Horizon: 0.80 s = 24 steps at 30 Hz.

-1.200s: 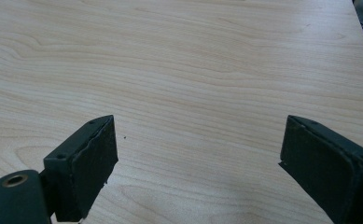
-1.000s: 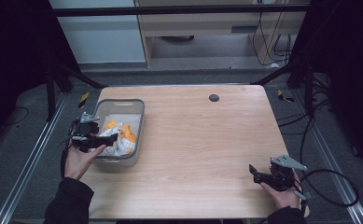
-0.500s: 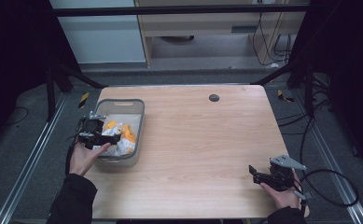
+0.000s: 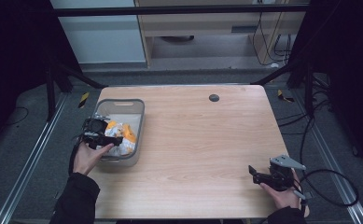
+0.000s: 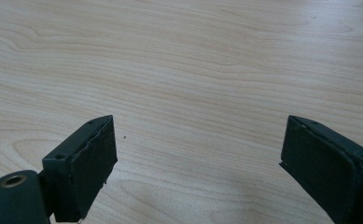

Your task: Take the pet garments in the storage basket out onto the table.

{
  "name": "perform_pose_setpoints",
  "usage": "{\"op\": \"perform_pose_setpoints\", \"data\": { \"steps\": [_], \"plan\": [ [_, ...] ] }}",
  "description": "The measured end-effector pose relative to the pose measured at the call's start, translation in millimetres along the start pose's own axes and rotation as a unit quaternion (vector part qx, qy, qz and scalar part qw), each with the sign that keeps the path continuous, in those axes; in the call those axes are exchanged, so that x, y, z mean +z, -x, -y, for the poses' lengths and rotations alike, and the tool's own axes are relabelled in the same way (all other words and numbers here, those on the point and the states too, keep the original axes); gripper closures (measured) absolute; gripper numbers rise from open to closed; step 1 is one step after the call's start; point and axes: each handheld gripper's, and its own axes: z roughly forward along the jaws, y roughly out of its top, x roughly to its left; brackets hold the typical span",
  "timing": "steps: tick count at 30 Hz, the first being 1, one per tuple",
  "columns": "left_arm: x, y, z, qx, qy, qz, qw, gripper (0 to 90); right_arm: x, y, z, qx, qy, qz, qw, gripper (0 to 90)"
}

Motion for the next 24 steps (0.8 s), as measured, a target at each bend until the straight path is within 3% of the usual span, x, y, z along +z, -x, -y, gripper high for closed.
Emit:
{"op": "perform_pose_setpoints", "data": {
  "steps": [14, 24],
  "plan": [
    [14.2, 0.8, 1.3, -0.009, -0.03, 0.004, 0.9995, 30.3, 0.9, -1.1, 0.2, 0.001, -0.008, -0.004, 1.0, 10.3],
    [17.6, -3.3, 4.1, -0.025, -0.053, 0.016, 0.9981, 53.7, 1.6, -0.6, 0.6, -0.005, -0.01, -0.003, 0.9999, 10.0]
  ]
}}
